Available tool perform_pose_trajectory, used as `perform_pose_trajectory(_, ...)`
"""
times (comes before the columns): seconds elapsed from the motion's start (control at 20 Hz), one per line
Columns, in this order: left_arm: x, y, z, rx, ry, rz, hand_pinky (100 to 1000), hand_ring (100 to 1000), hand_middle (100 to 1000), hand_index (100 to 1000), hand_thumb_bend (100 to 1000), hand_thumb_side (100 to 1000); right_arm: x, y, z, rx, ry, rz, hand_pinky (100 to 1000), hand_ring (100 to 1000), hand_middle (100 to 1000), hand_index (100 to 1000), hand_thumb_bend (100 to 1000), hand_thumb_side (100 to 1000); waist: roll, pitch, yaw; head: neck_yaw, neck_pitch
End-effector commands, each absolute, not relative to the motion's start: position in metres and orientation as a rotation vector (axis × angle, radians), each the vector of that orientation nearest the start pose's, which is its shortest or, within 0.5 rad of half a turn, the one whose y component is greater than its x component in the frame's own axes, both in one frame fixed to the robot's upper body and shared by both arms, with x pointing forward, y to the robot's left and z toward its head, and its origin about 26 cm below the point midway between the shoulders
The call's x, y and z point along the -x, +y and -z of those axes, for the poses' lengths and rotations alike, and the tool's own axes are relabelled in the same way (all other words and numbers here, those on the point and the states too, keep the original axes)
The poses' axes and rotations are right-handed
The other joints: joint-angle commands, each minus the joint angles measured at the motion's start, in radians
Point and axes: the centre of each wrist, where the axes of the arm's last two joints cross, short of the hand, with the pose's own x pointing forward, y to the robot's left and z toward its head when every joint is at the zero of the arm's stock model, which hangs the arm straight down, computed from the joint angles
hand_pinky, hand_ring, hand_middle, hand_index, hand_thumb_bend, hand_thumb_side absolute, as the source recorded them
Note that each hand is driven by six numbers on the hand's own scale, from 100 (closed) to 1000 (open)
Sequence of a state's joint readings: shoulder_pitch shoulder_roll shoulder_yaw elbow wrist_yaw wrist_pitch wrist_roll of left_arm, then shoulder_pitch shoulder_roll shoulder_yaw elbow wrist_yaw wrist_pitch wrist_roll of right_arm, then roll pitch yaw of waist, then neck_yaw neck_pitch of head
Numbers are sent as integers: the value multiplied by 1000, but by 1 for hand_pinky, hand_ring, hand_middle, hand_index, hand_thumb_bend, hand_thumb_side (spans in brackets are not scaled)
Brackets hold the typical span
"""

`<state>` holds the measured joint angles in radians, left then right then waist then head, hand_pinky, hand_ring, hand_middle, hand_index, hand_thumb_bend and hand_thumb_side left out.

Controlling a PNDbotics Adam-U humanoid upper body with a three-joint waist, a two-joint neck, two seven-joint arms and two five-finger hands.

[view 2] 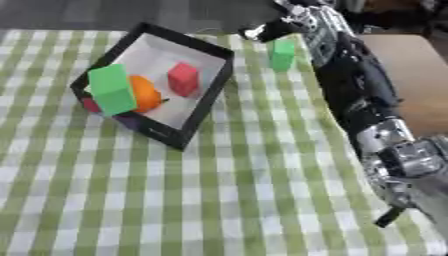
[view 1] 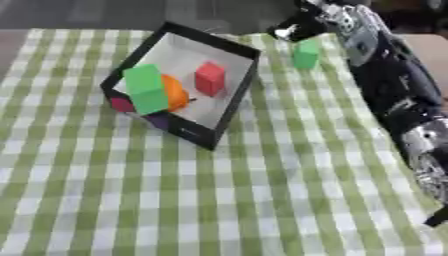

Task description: Pick up objects on the table and place them in the box.

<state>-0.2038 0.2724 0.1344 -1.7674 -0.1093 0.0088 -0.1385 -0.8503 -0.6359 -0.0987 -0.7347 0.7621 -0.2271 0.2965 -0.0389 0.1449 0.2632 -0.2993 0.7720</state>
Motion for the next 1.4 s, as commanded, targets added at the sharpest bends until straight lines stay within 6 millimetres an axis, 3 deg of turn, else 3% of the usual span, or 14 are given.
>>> perform_pose_trajectory(0.05, -314, 319, -130, -330, -1929, 385, 809, 633, 657, 895, 392, 967, -433, -472, -184, 892, -1240, -965, 974, 928, 927, 995, 406, 470, -12, -36, -2, 6, -2)
perform_pose_trajectory(0.25, -313, 320, -129, -329, -1927, 382, 809, 633, 657, 895, 390, 968, -430, -481, -175, 811, -1232, -914, 969, 919, 916, 990, 406, 471, -7, -36, -1, 4, -2)
perform_pose_trajectory(0.75, -315, 317, -131, -316, -1941, 378, 810, 632, 656, 895, 384, 971, -436, -475, -174, 846, -1311, -780, 963, 907, 905, 984, 405, 470, 2, -17, 20, -8, -2)
perform_pose_trajectory(1.4, -319, 312, -135, -293, -1965, 379, 813, 632, 656, 896, 378, 976, -441, -465, -153, 861, -1333, -705, 953, 895, 897, 980, 399, 475, 20, 17, 58, -39, -2)
